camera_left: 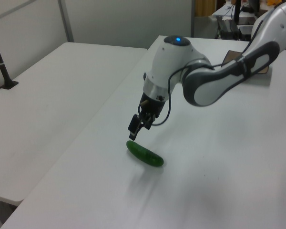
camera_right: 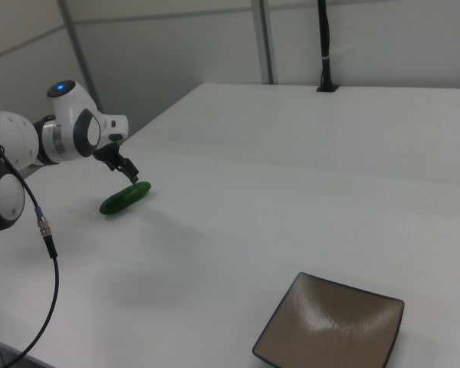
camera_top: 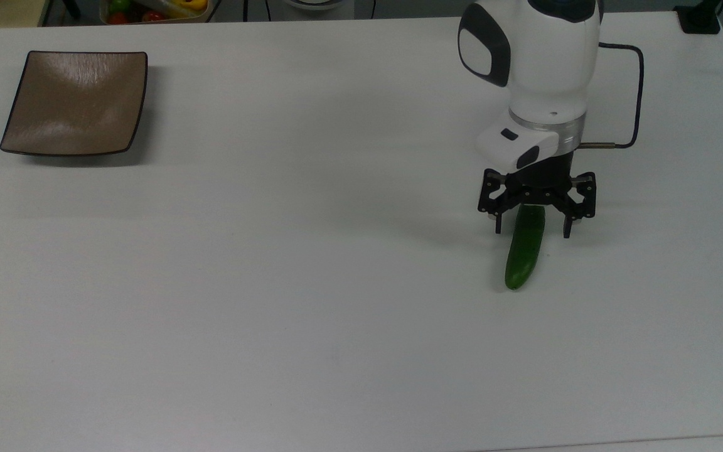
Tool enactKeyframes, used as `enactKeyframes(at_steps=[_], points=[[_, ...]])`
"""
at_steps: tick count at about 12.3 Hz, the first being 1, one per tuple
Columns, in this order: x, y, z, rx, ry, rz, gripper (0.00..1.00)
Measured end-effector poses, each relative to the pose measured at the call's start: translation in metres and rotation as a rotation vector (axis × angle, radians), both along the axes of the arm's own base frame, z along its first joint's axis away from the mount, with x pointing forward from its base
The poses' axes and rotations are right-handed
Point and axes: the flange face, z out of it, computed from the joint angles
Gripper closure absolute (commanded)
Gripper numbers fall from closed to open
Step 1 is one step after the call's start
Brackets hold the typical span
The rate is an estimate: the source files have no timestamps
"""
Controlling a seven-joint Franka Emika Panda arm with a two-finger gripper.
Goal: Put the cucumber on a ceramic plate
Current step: 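Lower the gripper around the cucumber and close on it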
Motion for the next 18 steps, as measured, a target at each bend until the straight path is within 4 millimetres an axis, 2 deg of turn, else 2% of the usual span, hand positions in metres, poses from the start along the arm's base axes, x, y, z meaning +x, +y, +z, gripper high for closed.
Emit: enactKeyframes(at_steps=[5, 11, 12, 13, 16, 18], points=[[-0.007, 0.019, -0.039, -0.077, -0.016, 0.069, 0.00], [-0.012, 0.025, -0.065, -0.123, -0.004, 0.105, 0.00], [-0.014, 0.027, -0.070, -0.129, -0.002, 0.112, 0.06], [-0.014, 0.028, -0.073, -0.132, 0.001, 0.115, 0.16], [-0.015, 0.029, -0.074, -0.134, 0.002, 0.118, 0.69], [-0.015, 0.030, -0.074, -0.133, 0.002, 0.118, 0.90]])
